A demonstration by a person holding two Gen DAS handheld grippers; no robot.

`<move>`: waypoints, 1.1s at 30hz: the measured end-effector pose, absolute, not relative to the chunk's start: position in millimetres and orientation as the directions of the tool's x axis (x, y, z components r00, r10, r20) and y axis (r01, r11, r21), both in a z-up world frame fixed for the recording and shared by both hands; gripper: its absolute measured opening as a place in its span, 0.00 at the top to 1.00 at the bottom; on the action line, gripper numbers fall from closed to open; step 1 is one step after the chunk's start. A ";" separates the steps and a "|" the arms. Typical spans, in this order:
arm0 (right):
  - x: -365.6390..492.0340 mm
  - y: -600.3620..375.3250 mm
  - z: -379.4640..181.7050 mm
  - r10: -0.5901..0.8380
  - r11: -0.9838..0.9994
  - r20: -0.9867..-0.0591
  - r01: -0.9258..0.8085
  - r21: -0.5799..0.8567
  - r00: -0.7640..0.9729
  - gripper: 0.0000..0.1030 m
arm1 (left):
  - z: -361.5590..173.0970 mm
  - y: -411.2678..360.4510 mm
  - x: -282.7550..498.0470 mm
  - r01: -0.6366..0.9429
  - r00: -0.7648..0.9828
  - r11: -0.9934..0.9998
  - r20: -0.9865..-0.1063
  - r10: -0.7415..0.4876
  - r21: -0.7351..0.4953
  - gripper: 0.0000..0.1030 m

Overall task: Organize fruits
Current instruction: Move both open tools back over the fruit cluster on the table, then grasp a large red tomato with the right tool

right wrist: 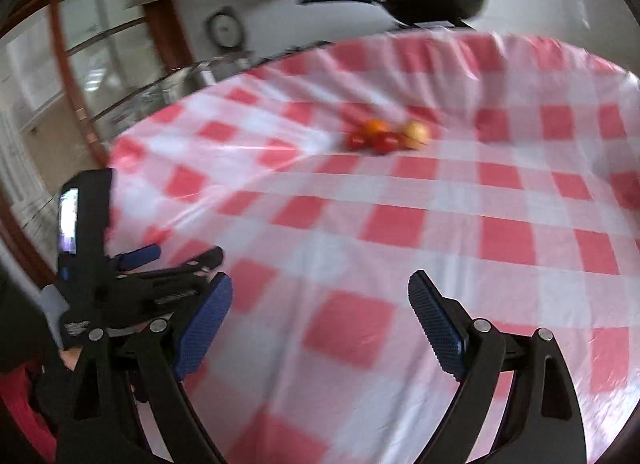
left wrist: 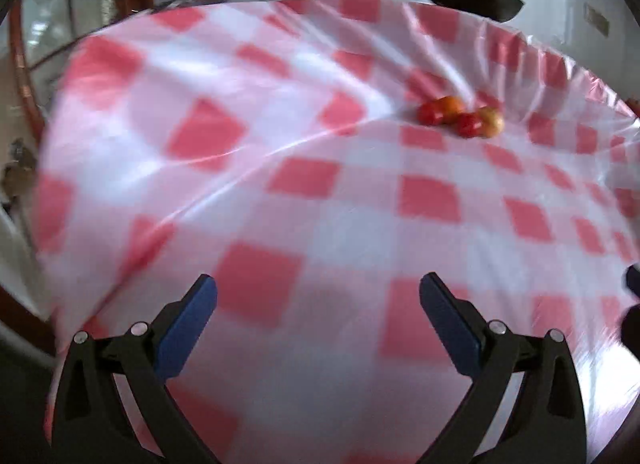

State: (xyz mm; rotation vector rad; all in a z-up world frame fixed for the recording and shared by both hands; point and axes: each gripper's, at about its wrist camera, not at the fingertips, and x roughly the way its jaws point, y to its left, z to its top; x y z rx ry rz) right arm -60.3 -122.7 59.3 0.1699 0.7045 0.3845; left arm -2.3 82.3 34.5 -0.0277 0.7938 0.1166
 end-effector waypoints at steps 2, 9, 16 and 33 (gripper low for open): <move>-36.2 -135.7 51.7 0.373 0.927 -0.618 -0.247 0.282 0.692 0.15 | 33.1 76.4 15.8 -0.093 0.693 0.995 -0.720 0.047 -0.025 0.02; 43.3 -166.1 39.0 0.305 0.947 -0.673 -0.136 0.292 0.674 0.16 | 24.7 77.4 60.8 -0.078 0.656 0.977 -0.748 -0.099 -0.198 0.02; 124.6 -124.0 28.8 0.342 0.938 -0.703 -0.188 0.290 0.624 0.24 | 21.6 80.9 59.5 -0.081 0.650 0.971 -0.750 -0.120 -0.226 0.02; 235.3 -69.6 17.4 0.214 0.969 -0.781 -0.230 0.092 0.586 0.55 | 17.6 71.9 64.2 -0.078 0.616 0.989 -0.786 -0.052 -0.127 0.02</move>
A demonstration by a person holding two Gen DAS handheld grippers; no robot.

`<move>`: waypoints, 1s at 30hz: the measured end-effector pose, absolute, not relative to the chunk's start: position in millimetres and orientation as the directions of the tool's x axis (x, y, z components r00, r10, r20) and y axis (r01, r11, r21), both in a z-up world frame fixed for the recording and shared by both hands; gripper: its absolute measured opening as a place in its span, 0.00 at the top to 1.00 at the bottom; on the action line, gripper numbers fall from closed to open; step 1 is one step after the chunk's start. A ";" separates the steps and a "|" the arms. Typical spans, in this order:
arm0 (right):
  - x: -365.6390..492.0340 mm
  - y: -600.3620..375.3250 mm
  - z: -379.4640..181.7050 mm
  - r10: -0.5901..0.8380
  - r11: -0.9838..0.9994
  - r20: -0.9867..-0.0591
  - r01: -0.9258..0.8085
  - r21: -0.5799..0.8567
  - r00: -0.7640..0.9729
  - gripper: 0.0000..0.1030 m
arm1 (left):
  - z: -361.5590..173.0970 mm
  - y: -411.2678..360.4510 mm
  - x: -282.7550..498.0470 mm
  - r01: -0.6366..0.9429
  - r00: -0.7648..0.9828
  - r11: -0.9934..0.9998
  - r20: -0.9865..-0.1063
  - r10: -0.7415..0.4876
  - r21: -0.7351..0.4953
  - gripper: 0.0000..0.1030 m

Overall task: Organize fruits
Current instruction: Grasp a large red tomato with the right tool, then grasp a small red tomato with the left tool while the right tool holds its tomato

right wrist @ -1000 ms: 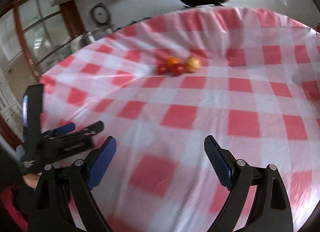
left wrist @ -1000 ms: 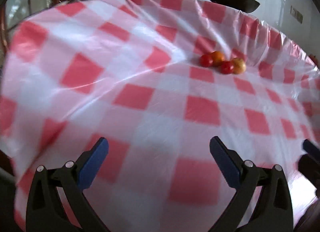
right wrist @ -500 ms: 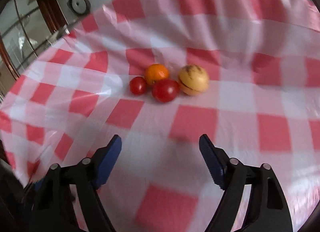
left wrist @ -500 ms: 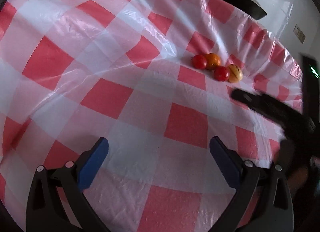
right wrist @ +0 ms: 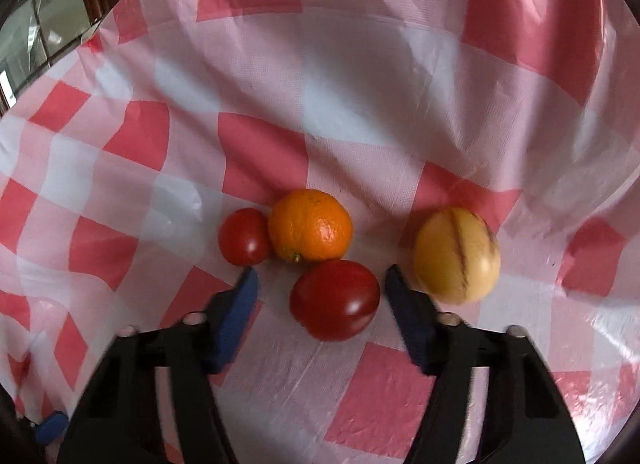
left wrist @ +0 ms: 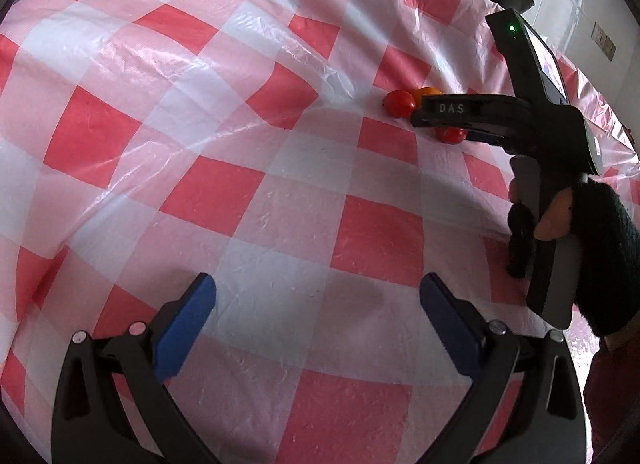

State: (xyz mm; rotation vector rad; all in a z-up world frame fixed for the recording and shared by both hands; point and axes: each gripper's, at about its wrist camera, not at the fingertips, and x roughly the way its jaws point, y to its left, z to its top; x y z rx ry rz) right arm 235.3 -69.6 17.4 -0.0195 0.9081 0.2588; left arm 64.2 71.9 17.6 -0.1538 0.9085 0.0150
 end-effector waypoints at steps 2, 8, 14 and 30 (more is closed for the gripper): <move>225.6 -69.9 17.6 0.199 0.969 -0.781 -0.237 0.067 0.592 0.61 | 17.7 71.6 63.7 -0.078 0.614 0.989 -0.787 -0.049 -0.123 0.02; 156.2 -113.5 32.0 0.248 0.969 -0.707 -0.179 0.171 0.662 0.62 | 15.8 69.8 68.2 -0.078 0.607 0.992 -0.794 -0.034 -0.101 0.01; 121.1 -186.5 31.7 0.132 0.966 -0.658 0.051 0.252 0.742 0.62 | 13.6 63.1 72.7 -0.062 0.589 0.997 -0.808 0.001 -0.044 0.01; 111.5 -249.4 24.3 0.204 0.858 -0.550 0.123 0.499 0.810 0.61 | 15.1 17.9 99.6 0.041 0.589 0.998 -0.808 0.014 0.048 0.02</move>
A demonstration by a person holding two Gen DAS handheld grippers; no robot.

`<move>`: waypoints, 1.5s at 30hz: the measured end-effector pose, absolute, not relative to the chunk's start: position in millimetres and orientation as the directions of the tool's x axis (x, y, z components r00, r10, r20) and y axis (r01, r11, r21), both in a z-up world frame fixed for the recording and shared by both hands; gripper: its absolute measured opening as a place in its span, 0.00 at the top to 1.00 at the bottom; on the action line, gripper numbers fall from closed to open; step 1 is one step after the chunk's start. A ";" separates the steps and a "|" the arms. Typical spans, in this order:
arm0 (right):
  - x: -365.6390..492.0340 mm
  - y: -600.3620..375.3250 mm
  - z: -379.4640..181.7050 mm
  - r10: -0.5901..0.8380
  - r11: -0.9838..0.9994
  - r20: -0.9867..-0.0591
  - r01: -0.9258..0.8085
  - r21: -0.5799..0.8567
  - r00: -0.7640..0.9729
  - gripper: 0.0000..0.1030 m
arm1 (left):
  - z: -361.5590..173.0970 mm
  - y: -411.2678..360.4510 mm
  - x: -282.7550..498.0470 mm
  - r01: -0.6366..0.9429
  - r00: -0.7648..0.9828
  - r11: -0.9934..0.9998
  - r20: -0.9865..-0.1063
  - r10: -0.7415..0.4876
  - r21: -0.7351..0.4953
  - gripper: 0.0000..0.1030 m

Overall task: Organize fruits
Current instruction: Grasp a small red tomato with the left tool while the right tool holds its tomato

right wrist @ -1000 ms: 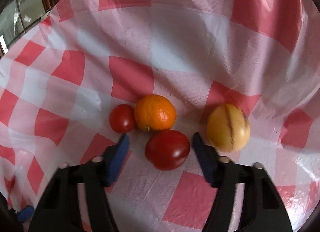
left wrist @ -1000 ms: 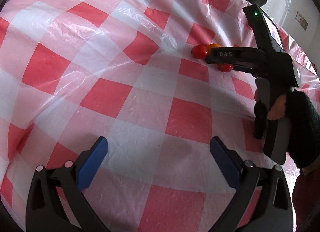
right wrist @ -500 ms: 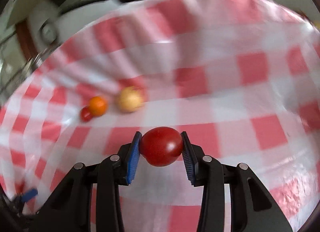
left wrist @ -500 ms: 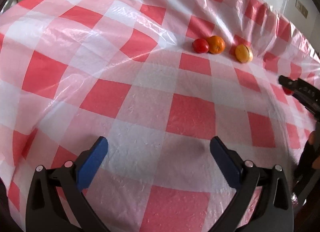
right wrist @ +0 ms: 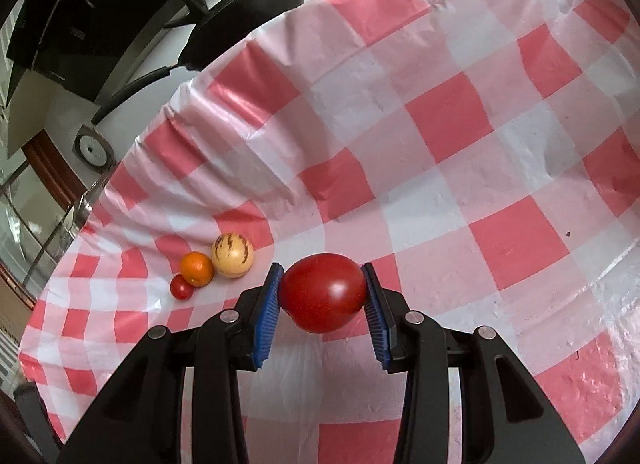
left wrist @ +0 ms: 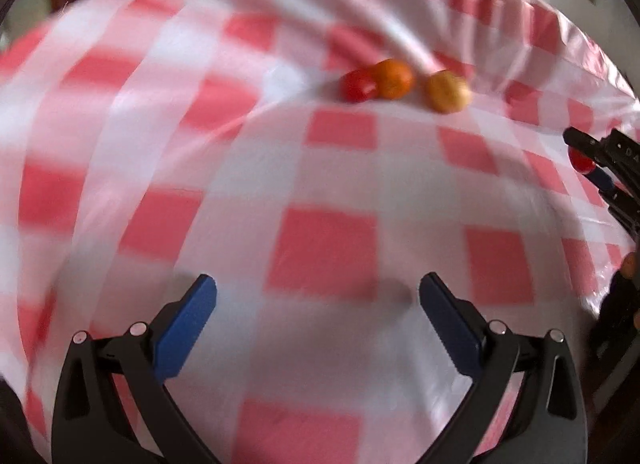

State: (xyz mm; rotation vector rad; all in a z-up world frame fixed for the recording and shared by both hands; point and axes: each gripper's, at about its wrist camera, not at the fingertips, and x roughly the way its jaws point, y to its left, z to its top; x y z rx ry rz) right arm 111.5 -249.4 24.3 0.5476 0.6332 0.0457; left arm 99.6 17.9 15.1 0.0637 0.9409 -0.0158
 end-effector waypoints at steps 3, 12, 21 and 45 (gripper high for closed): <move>109.8 -250.2 25.5 0.211 0.858 -0.547 0.114 0.501 0.810 0.61 | 15.4 -6.6 133.0 0.072 0.615 0.990 -0.786 0.054 0.124 0.02; 114.3 -248.6 23.4 0.217 0.860 -0.555 0.112 0.498 0.803 0.61 | 13.2 0.2 235.8 0.099 0.615 0.988 -0.788 0.036 0.122 0.35; 115.5 -248.1 23.4 0.221 0.861 -0.559 0.109 0.497 0.799 0.61 | 13.2 -15.0 247.2 0.204 0.636 0.971 -0.771 -0.036 0.122 0.66; 114.1 -248.8 22.9 0.221 0.853 -0.553 0.116 0.509 0.804 0.61 | 20.3 15.1 140.8 -0.030 0.670 0.997 -0.741 -0.036 -0.076 0.66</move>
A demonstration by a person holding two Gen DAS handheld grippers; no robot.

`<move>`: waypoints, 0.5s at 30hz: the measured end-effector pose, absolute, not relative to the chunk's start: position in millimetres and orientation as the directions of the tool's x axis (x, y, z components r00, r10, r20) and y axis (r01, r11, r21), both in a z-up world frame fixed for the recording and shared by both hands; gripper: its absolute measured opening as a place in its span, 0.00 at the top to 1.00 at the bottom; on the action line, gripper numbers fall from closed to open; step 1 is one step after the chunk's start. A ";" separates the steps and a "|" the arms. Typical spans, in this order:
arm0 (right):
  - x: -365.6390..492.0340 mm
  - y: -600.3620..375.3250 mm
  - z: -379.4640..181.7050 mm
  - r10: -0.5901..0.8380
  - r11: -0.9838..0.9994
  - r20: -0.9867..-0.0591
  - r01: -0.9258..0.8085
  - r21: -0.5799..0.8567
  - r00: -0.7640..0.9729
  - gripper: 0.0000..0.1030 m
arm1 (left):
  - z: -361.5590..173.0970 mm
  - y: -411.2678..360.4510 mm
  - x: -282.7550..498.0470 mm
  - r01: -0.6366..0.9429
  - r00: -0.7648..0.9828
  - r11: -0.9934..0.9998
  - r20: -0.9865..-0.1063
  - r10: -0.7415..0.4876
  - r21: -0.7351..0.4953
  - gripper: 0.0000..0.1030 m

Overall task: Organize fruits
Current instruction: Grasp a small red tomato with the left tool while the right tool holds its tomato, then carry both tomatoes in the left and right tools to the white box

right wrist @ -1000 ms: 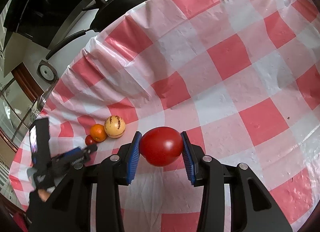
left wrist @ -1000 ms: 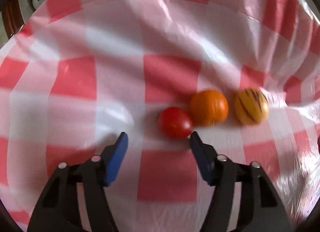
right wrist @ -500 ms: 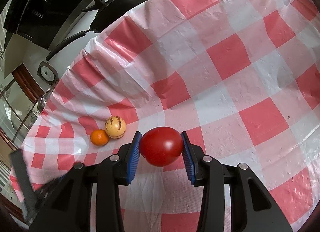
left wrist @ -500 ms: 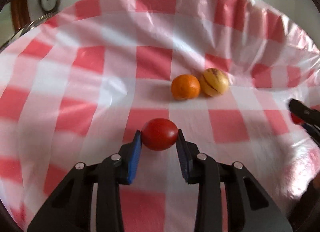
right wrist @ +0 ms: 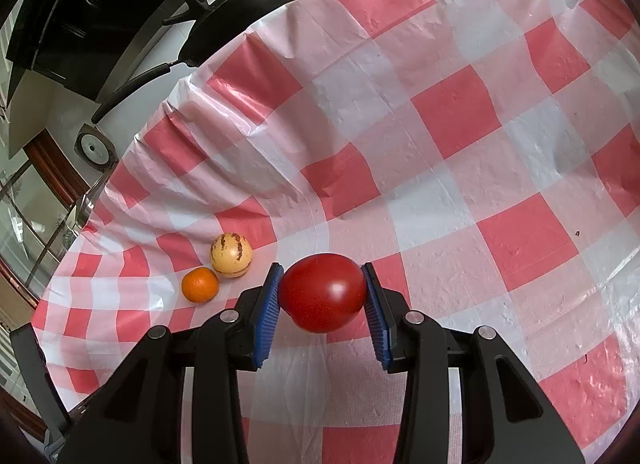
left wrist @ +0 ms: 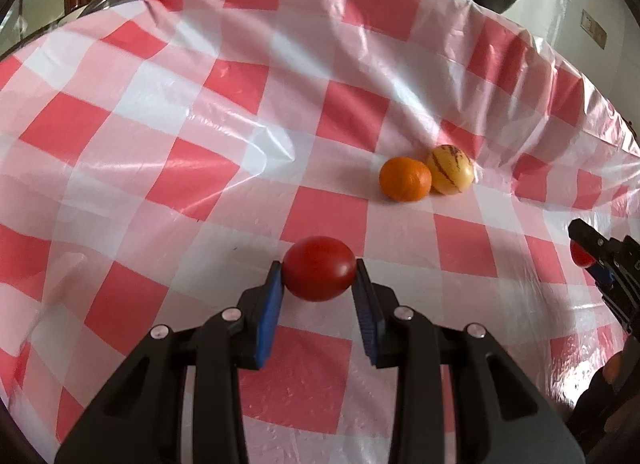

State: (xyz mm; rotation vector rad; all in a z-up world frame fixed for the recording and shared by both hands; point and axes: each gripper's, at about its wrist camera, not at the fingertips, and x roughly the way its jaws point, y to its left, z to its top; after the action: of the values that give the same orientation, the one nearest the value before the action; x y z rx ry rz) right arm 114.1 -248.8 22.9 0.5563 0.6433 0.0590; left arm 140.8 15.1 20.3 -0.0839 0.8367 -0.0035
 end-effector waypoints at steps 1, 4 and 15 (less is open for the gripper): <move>113.9 -248.8 22.8 0.221 0.852 -0.552 0.116 0.510 0.804 0.61 | 20.0 16.3 139.5 -0.037 0.668 0.996 -0.743 -0.032 -0.077 0.66; 113.7 -248.9 22.8 0.220 0.853 -0.553 0.117 0.509 0.804 0.61 | 19.4 19.3 135.5 -0.048 0.665 0.996 -0.746 -0.020 -0.070 0.66; 118.8 -248.1 19.7 0.215 0.855 -0.581 0.136 0.500 0.785 0.61 | 30.1 38.4 85.5 -0.102 0.667 0.992 -0.745 0.017 -0.068 0.66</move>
State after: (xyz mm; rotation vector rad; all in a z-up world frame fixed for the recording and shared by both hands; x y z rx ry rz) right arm 118.8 -248.1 19.7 0.5540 0.6764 0.0452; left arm 85.5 38.4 30.1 -0.1070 0.8383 0.0673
